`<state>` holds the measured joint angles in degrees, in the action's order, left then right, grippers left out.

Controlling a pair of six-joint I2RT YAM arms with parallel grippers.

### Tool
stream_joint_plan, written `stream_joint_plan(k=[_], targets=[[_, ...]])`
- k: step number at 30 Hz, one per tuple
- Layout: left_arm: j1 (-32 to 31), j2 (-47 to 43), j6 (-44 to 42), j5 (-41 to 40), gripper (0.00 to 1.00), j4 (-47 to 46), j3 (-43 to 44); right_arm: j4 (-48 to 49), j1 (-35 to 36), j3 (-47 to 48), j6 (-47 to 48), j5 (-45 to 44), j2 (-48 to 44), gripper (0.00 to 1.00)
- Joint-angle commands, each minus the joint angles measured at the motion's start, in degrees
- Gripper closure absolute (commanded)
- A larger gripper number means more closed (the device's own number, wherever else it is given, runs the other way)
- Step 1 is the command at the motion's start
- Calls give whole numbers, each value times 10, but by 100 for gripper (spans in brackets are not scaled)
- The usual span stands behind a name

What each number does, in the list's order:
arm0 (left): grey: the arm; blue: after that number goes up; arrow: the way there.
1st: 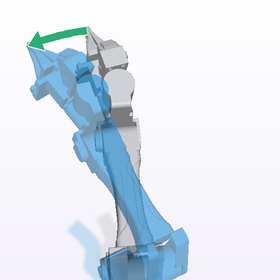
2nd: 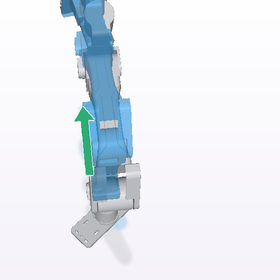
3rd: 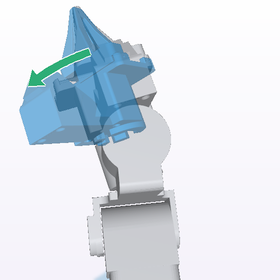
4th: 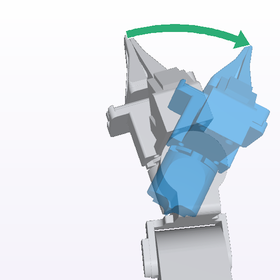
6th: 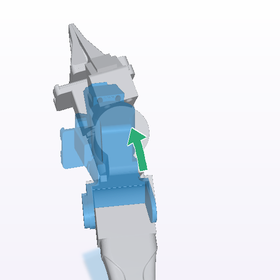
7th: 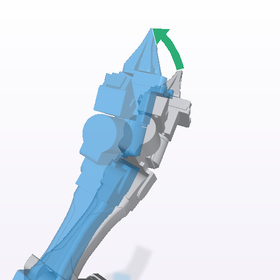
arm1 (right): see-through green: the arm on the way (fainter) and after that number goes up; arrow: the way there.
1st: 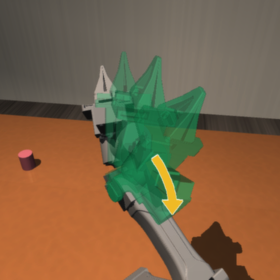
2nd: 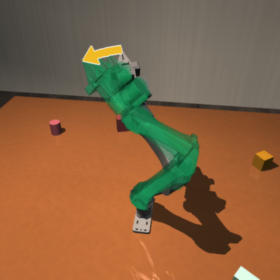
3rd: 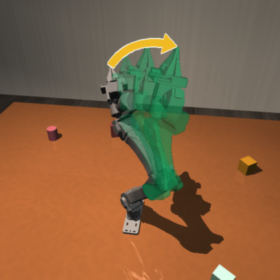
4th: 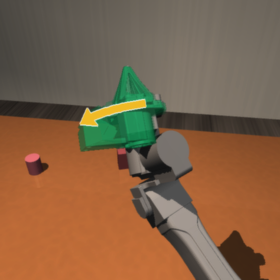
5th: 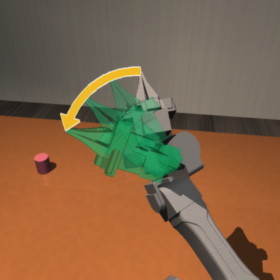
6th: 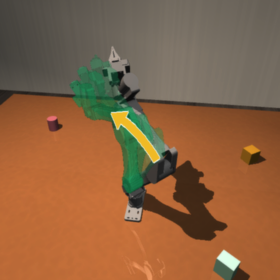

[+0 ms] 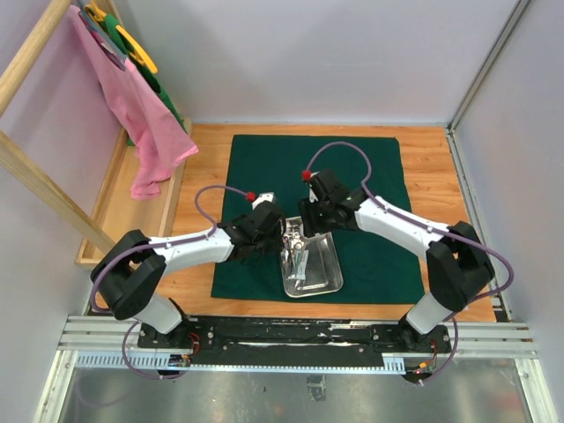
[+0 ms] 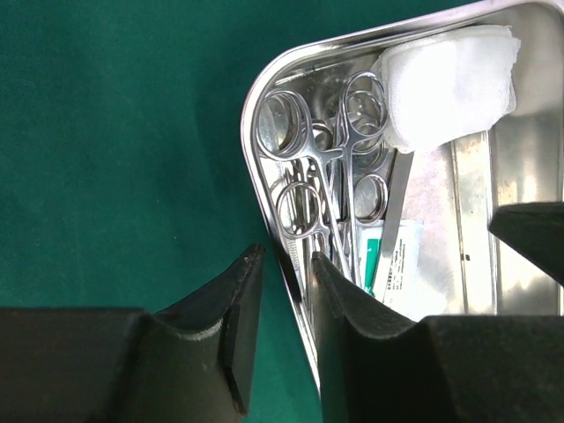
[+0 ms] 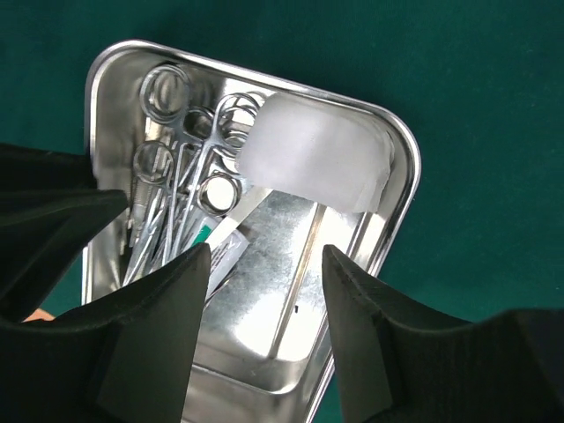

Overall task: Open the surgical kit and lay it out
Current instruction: Pick up the medical item from the container.

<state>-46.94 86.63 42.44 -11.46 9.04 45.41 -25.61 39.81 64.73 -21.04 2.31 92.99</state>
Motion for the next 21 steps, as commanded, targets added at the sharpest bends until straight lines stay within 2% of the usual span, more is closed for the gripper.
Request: stream_joint_plan(k=[1, 7, 12, 16, 21], targets=[[2, 3, -14, 1, 65, -26, 15, -10, -3, -3, 13, -9, -54, 44], [2, -1, -46, 17, 62, -28, 43, -28, -4, -19, 27, 4, -116, 42], [2, -3, -64, 22, 50, 7, 85, -33, -4, -39, 28, 30, -143, 42], [2, -36, -65, 2, 42, 43, 91, -33, -4, -49, 22, 39, -146, 41], [2, -75, -53, -12, 40, 65, 70, -14, 0, -47, 15, 41, -131, 40]])
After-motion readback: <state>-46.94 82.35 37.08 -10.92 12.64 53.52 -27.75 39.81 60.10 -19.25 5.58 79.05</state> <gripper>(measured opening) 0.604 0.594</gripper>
